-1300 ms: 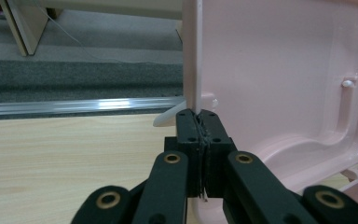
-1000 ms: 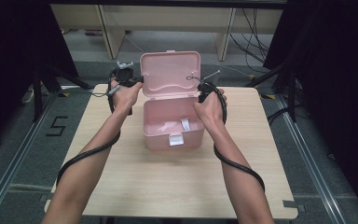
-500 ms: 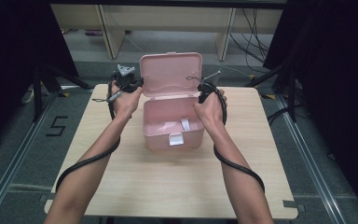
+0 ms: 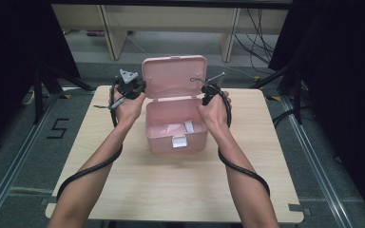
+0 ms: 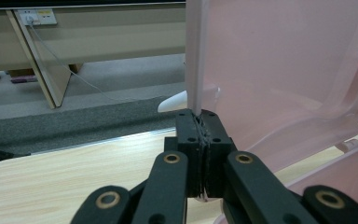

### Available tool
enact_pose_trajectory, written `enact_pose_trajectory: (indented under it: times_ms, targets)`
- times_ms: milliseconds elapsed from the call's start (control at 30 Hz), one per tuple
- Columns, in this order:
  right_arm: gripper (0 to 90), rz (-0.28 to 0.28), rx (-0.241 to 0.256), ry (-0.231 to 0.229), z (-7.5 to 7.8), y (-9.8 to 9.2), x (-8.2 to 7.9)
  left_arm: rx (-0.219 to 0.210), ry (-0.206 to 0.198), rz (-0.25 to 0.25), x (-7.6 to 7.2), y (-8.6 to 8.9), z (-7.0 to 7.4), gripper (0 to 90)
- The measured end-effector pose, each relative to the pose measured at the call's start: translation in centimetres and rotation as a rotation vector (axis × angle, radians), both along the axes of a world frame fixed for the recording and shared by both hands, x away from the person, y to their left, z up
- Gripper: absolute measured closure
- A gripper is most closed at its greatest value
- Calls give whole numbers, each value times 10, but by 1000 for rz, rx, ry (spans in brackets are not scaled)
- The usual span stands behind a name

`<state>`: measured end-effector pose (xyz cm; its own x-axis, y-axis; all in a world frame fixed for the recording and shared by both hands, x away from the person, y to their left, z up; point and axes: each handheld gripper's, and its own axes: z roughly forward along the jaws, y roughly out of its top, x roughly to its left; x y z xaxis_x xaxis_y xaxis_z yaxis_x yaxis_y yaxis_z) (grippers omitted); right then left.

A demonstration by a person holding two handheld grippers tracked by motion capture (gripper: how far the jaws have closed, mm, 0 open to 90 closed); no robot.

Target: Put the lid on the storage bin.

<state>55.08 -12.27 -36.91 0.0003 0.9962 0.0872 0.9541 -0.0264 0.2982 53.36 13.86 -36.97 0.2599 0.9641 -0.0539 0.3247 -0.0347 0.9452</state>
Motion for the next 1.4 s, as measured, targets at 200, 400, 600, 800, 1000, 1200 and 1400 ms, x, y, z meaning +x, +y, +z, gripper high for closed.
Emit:
enact_pose_trajectory:
  times_ms: [200, 400, 600, 800, 1000, 1200, 1400]
  targets:
    - [897, 38, -7, -14, -1, -3, -1, 7, -20, 5, -5, -1, -3, 878]
    - [897, 38, -7, -18, -1, -2, -1, 19, -42, 11, -10, -2, -6, 878]
    - [897, -17, 15, -15, -1, 1, -1, 34, -59, 7, -15, -2, -8, 877]
    - [896, 14, 0, -30, -1, -1, -1, 34, -68, 8, -20, -2, -10, 878]
    - [896, 25, 18, -31, -1, -2, -3, 46, -70, 9, -23, -3, -11, 877]
    - [894, 37, 12, -42, -2, -4, -5, 51, -75, 14, -24, -3, -12, 878]
    - [893, 70, 12, -68, -4, -7, -6, 55, -82, 16, -28, -4, -13, 877]
